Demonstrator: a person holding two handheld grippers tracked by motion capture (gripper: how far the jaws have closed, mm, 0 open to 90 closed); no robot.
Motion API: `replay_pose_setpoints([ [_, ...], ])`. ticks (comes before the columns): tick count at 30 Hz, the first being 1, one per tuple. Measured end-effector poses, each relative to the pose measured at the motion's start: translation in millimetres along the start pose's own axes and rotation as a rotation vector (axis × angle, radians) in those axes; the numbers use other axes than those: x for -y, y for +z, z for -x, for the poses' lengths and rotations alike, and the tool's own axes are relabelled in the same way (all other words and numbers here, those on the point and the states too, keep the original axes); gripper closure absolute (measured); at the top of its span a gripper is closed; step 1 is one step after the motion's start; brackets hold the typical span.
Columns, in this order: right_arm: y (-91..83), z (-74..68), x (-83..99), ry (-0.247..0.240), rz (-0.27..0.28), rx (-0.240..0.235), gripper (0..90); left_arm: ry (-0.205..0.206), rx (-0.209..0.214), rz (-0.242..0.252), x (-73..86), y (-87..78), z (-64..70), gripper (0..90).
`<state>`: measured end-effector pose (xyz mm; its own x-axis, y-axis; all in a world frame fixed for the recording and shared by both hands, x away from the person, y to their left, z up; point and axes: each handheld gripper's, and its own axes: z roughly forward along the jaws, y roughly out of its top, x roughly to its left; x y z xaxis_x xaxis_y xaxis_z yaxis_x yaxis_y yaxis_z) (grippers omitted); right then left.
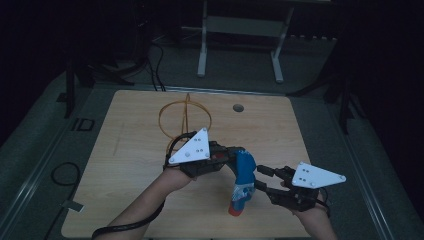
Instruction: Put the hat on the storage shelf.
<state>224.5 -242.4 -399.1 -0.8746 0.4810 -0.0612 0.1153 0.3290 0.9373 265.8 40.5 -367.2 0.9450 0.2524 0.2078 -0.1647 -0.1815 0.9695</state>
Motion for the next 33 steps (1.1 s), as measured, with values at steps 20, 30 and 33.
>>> replay_pose_setpoints([
  [20, 8.6, -2.9, -4.1, -0.004, 0.027, 0.07, 90.0, -0.029, -0.017, 0.002, 1.1, -7.4, -3.7, 87.1],
  [30, -8.0, 3.1, -10.1, 0.018, 0.068, 0.08, 90.0, -0.024, -0.033, -0.036, 5.0, -15.6, -4.6, 86.2],
  [33, -14.8, 6.3, -13.3, 0.024, 0.091, 0.086, 90.0, -0.015, -0.029, -0.044, 6.1, -16.8, -2.7, 85.8],
])
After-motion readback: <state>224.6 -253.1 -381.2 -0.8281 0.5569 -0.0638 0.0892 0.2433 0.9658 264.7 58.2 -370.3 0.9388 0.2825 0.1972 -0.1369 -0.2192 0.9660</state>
